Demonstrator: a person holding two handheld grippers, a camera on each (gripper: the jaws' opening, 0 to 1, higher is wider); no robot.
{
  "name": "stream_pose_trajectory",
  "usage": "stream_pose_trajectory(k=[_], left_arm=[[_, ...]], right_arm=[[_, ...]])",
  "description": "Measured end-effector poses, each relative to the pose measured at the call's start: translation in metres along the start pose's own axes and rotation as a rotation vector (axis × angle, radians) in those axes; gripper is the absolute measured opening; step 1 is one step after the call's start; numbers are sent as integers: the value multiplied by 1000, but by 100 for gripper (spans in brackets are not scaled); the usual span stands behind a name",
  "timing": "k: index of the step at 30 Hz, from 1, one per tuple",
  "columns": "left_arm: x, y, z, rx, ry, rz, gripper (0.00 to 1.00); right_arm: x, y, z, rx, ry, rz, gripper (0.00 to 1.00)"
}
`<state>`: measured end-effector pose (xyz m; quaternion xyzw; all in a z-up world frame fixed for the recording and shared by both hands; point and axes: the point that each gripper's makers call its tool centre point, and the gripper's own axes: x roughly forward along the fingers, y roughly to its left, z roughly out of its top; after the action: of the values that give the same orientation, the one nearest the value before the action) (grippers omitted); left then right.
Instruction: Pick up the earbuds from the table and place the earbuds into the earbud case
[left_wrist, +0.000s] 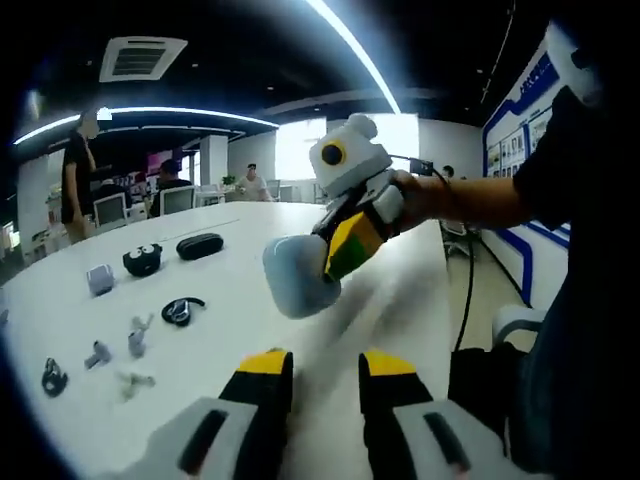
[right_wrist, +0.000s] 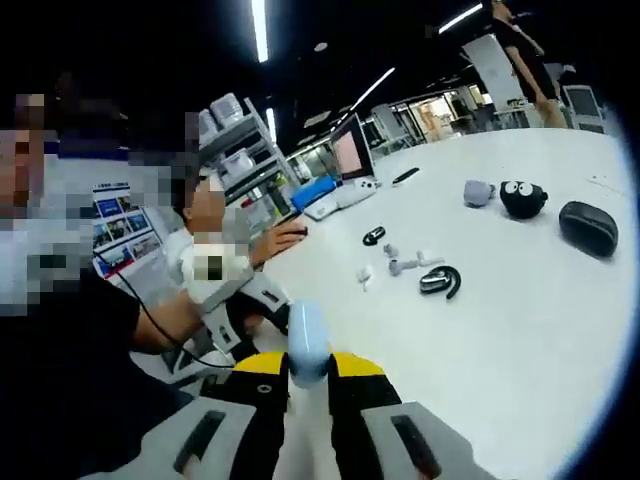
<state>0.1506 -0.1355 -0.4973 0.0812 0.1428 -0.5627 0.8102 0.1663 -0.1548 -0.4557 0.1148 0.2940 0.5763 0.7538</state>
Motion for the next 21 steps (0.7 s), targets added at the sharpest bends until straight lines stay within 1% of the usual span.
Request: stream_pose_trajectory(k=[1, 2, 4, 6, 8, 10, 12, 13, 15, 17, 19, 21], left_arm=[[-8, 6, -8, -21, 31, 32, 32], [-13, 8, -11, -20, 36, 39, 33], [-25, 12, -13, -28, 19, 61, 35], [-37, 15, -12, -52, -6, 83, 36], [-48, 19, -11, -58, -16, 110, 38], [-64, 29, -12, -77, -21, 176, 39], [-75, 34, -10, -92, -47, 212, 43], [-84, 37, -6, -112, -80, 235, 45], [-97, 43, -3, -144, -120, 263, 47], [-109, 50, -6, -163, -134, 308, 49], [-119, 56, -10, -167, -141, 339, 54], [-130, 62, -17, -196, -150, 376, 57]], right_arm=[[4, -2, 6, 18, 6, -7, 15], [8, -4, 12, 23, 11, -9, 15], [14, -6, 20, 29, 18, -13, 15], [21, -8, 31, 32, 23, -20, 15], [28, -11, 42, 43, 24, -21, 15], [39, -14, 58, 73, 19, -14, 15], [51, -18, 70, 86, 22, -13, 15], [57, -22, 77, 90, 23, -17, 15], [72, -34, 91, 110, 27, -31, 15], [83, -45, 101, 129, 30, -45, 15], [96, -57, 113, 198, 38, -54, 15], [110, -71, 125, 263, 45, -59, 15]])
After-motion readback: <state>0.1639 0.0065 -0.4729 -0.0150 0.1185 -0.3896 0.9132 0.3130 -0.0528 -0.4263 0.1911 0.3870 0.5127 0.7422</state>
